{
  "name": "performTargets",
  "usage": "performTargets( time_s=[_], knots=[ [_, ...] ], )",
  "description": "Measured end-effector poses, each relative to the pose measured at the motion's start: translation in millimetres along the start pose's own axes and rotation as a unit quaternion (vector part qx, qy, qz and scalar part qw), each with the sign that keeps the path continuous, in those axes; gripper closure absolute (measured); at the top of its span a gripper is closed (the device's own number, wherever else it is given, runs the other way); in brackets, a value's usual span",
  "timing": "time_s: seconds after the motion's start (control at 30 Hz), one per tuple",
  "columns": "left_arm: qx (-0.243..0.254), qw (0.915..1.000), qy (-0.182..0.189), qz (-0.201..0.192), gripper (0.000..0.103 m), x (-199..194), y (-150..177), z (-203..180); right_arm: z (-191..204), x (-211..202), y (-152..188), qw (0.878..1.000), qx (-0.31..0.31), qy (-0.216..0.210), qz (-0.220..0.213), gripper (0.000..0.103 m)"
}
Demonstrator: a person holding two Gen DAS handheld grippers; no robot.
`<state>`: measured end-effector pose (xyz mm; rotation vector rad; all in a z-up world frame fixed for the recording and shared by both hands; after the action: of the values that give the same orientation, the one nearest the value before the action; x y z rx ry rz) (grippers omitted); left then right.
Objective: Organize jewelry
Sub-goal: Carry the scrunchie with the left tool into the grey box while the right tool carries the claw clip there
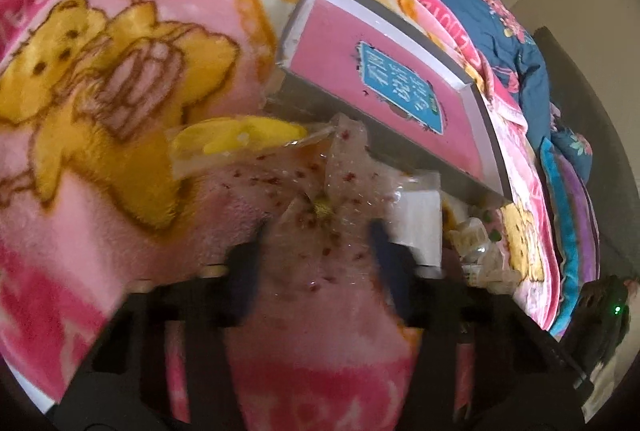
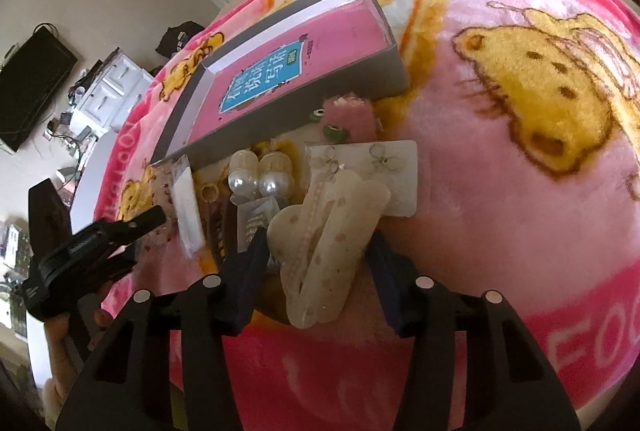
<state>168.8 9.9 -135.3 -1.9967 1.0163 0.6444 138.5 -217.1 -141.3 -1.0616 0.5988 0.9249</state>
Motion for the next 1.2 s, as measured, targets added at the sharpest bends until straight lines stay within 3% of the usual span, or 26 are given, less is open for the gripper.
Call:
performTargets(
  time_s=[0.07, 0.17, 0.57, 1.03, 1.2],
  knots=[
    [0.007, 1.0, 0.002, 0.003, 0.091, 1.3, 2.4, -1.9, -3.4, -4.2, 0.5, 1.0, -0.005, -0.002, -0.003, 0.055],
    [0.027, 0.9996, 0.001, -0.002, 0.097, -2.6, 4.7, -6.4, -7.8, -11.8, 0.5, 1.0, -0.01, -0.002, -0.009, 0.055],
    [0.078, 0.9952, 0.025, -0.053, 0.098, -56.9, 0.3, -41.8, -13.5, -46.2, -16.7, 0.999, -0.016, -0.007, -0.045, 0.055],
    [0.112, 0.9864, 0.039, -0.114, 0.098, -85.0, -70.3, -83.2, 14.6, -77.2, -57.1, 0.992, -0.073, -0.007, -0.101, 0.055],
    [0.116, 0.9851, 0.047, -0.119, 0.098, -82.9, -87.1, -88.6, 24.0, -80.3, -73.3, 0.99, -0.085, -0.01, -0.111, 0.055]
  ],
)
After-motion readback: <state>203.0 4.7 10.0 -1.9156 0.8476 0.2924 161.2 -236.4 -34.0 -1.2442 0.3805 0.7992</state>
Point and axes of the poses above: each gripper's, at about its wrist camera, not at the fingertips, and x roughly the way its jaws point, z to its left, y to its underside, the point moved 9 cm from there along x, roughly the way its jaws point, and after that the axes turned 9 degrees about y, right-handed, at the moved point
